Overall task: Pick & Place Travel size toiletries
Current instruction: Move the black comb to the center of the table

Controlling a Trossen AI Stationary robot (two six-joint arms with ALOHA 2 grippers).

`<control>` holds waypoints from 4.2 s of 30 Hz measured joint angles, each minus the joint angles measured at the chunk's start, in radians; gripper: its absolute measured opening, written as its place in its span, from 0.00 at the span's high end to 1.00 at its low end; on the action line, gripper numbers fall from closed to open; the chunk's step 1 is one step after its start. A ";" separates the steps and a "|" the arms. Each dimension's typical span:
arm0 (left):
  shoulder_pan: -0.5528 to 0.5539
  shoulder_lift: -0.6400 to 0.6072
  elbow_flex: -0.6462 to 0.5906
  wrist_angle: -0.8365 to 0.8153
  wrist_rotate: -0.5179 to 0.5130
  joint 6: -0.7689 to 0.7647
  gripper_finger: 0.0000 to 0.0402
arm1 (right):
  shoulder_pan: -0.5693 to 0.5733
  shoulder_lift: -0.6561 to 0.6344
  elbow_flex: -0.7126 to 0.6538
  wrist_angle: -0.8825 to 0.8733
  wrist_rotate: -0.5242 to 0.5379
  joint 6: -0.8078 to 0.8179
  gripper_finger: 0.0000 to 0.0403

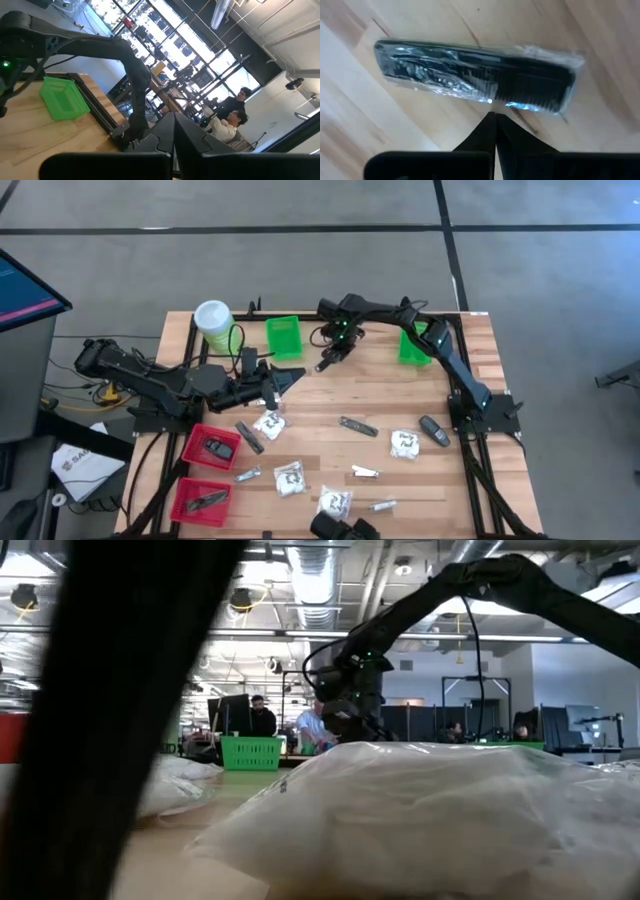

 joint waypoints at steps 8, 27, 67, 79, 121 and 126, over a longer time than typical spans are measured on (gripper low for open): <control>0.000 0.000 0.000 0.000 0.000 0.000 1.00 | -0.025 0.001 0.015 -0.013 -0.113 0.028 1.00; 0.009 0.000 0.000 -0.001 -0.017 0.012 1.00 | -0.064 0.001 0.050 -0.047 -0.144 0.073 1.00; 0.009 0.000 0.000 -0.001 0.037 0.026 1.00 | -0.043 -0.036 0.136 -0.093 0.283 -1.100 1.00; 0.004 0.000 0.000 -0.002 0.061 0.034 1.00 | 0.007 -0.071 0.137 -0.008 0.284 -1.289 1.00; 0.028 0.000 0.000 -0.005 0.092 0.029 1.00 | -0.039 -0.066 -0.061 0.033 0.071 -1.311 1.00; 0.028 0.000 0.000 -0.004 0.097 0.029 1.00 | -0.039 -0.065 -0.078 0.048 0.079 -1.291 1.00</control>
